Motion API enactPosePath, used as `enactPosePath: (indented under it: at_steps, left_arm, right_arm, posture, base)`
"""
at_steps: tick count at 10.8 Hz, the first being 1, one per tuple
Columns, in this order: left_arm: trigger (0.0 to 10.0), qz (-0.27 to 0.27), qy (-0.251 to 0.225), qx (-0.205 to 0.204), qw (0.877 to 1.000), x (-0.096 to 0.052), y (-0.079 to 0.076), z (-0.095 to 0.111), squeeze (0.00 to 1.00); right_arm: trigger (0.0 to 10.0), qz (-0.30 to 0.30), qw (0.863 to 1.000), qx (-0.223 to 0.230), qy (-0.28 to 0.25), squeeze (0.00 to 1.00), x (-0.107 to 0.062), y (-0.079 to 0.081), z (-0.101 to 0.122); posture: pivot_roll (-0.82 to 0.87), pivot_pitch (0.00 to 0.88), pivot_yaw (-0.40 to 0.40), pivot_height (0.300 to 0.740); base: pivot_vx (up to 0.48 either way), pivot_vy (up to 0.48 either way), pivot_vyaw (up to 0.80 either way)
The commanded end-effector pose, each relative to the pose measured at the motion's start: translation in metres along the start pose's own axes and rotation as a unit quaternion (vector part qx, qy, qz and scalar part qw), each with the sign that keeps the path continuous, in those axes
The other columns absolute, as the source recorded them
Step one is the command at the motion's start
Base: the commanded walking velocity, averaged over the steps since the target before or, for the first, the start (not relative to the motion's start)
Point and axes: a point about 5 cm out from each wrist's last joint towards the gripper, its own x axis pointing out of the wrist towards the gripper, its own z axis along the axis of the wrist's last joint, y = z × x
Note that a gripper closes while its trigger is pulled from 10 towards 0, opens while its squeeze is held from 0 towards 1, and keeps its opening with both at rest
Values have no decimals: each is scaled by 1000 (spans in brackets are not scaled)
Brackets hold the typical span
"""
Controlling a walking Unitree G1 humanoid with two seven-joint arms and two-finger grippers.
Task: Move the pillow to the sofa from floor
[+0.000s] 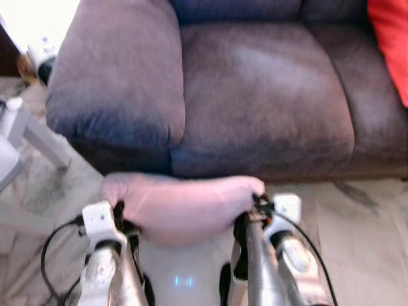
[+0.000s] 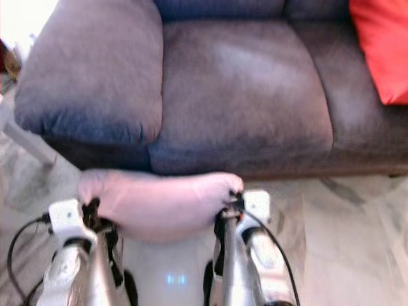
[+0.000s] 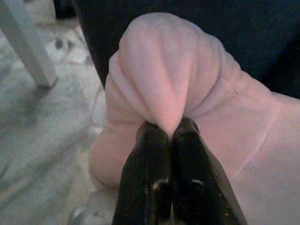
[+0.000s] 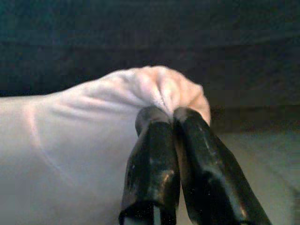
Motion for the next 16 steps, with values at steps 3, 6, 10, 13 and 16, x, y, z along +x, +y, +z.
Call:
enactPosePath:
  at_steps: [3, 6, 10, 13, 16]
  left_arm:
    - [10000, 21, -95, 37, 995, 4, 6, 40, 0]
    - [10000, 8, -132, 50, 990, 14, -4, 61, 0]
    - [10000, -5, -87, 51, 995, 19, -4, 46, 0]
    - [10000, -24, -92, 49, 994, 19, -12, 50, 0]
    - [10000, -30, -95, 49, 994, 20, -14, 51, 0]
  right_arm:
    - [10000, -57, 993, -25, -98, 0, -2, -22, 44]
    - [10000, -67, 990, -27, -121, 0, 6, -21, 63]
    - [10000, -81, 995, -7, -66, 0, 8, -24, 46]
    - [10000, -79, 995, -1, -63, 0, 8, -23, 45]
    - [10000, -67, 995, -5, -76, 0, 10, -21, 50]
  posture:
    - [89, 125, -81, 482]
    - [93, 117, -77, 482]
    - [90, 113, -72, 482]
    - [94, 113, -74, 482]
    - [94, 112, -73, 492]
  base:
    - [0, 0, 0]
    - [0, 0, 0]
    - [0, 0, 0]
    - [0, 0, 0]
    - [0, 0, 0]
